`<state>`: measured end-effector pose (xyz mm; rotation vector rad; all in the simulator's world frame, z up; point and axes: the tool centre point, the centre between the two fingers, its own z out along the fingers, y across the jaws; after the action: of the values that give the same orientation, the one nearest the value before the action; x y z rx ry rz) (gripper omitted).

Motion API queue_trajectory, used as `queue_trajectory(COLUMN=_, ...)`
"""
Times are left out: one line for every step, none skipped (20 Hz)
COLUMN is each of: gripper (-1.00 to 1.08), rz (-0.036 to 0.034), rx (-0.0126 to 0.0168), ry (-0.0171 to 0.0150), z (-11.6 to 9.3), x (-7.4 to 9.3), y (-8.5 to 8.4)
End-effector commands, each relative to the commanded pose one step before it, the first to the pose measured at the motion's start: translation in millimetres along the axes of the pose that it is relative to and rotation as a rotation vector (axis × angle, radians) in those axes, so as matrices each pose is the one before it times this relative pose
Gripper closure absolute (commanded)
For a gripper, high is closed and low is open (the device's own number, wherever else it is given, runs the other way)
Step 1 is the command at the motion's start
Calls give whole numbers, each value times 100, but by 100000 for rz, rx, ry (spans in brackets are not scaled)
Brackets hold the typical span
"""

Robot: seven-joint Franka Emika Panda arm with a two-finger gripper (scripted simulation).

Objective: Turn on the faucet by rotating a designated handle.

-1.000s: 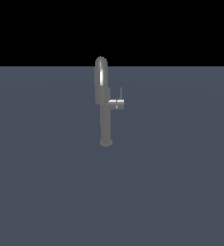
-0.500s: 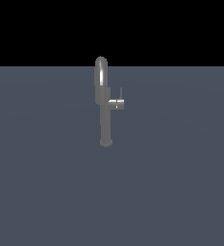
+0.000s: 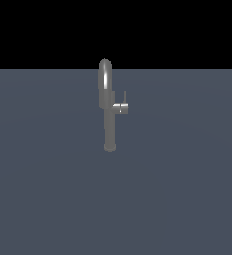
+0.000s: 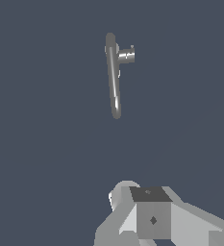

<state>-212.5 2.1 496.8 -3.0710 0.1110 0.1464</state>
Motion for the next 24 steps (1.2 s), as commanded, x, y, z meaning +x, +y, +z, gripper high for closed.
queue_trajectory(gripper=108, rz=3428, rx=3403, ry=-3482, z=198, x=1269, y=-124)
queue_trajectory(gripper=108, rz=1490, rx=1502, ry=-1510, z=74, x=553, y=-60)
queue_trajectory(gripper=108, rz=1506, rx=1520, ry=-1527, z=75, x=559, y=-60)
queue_trajectory(gripper=108, rz=1518, rx=1532, ry=-1539, z=75, x=564, y=-61)
queue_trajectory(gripper=108, rz=1529, rx=1545, ry=-1550, z=75, x=568, y=-61)
queue_trajectory(gripper=108, rz=1540, rx=1558, ry=-1562, z=75, x=572, y=-62)
queue_trajectory(gripper=108, rz=1552, rx=1572, ry=-1574, z=75, x=577, y=-62)
queue_trajectory(gripper=108, rz=1563, rx=1585, ry=-1586, z=76, x=581, y=-62)
queue_trajectory(gripper=108, rz=1573, rx=1598, ry=-1598, z=76, x=585, y=-63)
queue_trajectory(gripper=108, rz=1585, rx=1612, ry=-1610, z=76, x=590, y=-63)
queue_trajectory(gripper=108, rz=1596, rx=1626, ry=-1622, z=76, x=595, y=-63)
queue_trajectory(gripper=108, rz=1607, rx=1640, ry=-1634, z=76, x=599, y=-64)
queue_trajectory(gripper=108, rz=1618, rx=1654, ry=-1646, z=76, x=603, y=-64)
queue_trajectory(gripper=108, rz=1629, rx=1669, ry=-1659, z=76, x=608, y=-64)
queue_trajectory(gripper=108, rz=1640, rx=1683, ry=-1672, z=76, x=612, y=-65)
queue_trajectory(gripper=108, rz=1652, rx=1698, ry=-1685, z=76, x=617, y=-65)
queue_trajectory(gripper=108, rz=1664, rx=1714, ry=-1699, z=77, x=622, y=-65)
queue_trajectory(gripper=108, rz=1675, rx=1729, ry=-1713, z=77, x=627, y=-66)
queue_trajectory(gripper=108, rz=1688, rx=1746, ry=-1728, z=77, x=632, y=-66)
queue_trajectory(gripper=108, rz=1702, rx=1763, ry=-1744, z=77, x=637, y=-66)
queue_trajectory(gripper=108, rz=1716, rx=1781, ry=-1760, z=77, x=643, y=-66)
queue_trajectory(gripper=108, rz=1730, rx=1799, ry=-1777, z=78, x=648, y=-67)
queue_trajectory(gripper=108, rz=1746, rx=1819, ry=-1796, z=78, x=654, y=-67)
queue_trajectory(gripper=108, rz=1764, rx=1840, ry=-1816, z=78, x=661, y=-67)
